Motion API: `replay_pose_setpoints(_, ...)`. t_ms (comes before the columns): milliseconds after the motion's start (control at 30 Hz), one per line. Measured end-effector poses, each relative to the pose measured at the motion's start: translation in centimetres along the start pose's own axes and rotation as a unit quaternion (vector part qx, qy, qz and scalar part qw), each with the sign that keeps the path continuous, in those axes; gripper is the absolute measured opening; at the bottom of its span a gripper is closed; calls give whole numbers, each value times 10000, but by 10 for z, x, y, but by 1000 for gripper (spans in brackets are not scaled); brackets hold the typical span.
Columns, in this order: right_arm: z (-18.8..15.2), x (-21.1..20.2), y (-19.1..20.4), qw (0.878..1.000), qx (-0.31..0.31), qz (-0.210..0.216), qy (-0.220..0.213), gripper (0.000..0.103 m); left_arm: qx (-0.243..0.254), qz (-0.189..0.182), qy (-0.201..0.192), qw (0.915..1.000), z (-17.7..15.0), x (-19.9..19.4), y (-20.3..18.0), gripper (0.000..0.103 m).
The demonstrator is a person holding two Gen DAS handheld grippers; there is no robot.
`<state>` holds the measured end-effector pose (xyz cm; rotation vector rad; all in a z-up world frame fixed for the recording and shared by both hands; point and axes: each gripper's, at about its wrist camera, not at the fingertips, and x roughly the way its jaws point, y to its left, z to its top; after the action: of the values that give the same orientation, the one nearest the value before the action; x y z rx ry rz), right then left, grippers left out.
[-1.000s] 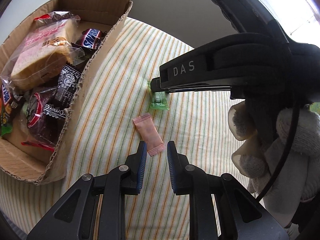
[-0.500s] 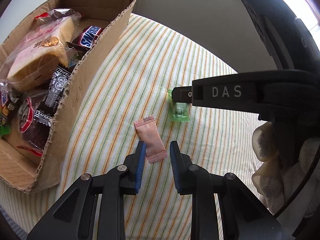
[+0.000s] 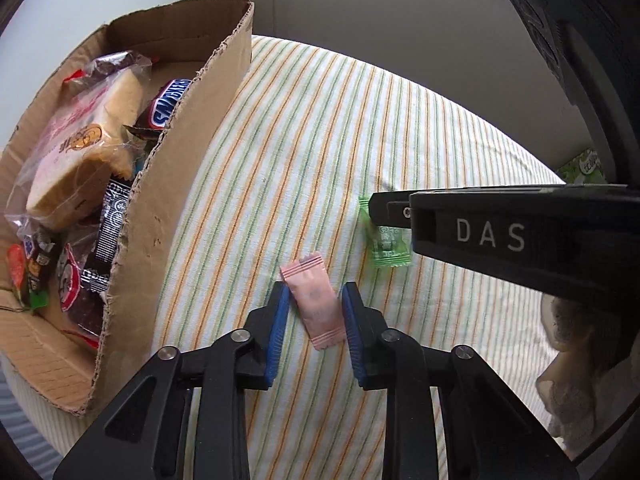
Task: Organize snacks
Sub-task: 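Grasp the pink candy with the left tool while the right tool holds the green candy, then carry both candies over the box and open both tools to drop them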
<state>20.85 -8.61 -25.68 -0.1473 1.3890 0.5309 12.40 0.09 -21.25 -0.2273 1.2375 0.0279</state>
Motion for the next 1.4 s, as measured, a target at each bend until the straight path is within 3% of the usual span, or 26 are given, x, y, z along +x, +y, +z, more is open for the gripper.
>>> replay_pose_setpoints(400,-46,-15,-16,9996,88,-146,-241,16,42,-255,-1,9997,-2,-19,16,17)
replay_pose_setpoints(667,-97,-31,-28,9961,618,-85,-627,11,54,-507,-18,9987,-12,-25,24,16)
replay_pose_setpoints(867,-117,-52,-23,9948,487,-363,-815,8,177,-623,-102,9978,-18,-42,19,16)
replay_pose_setpoints(1067,-111,-45,-36,9914,1131,145,-649,8,312,-655,-90,9973,-22,-47,21,16)
replay_pose_setpoints(1200,-104,-39,-34,9914,1192,204,-501,39,291,-685,-100,9972,-22,-46,26,17)
replay_pose_setpoints(1400,-95,-24,-17,9940,1040,-133,-313,39,199,-735,-118,9970,-28,-46,25,17)
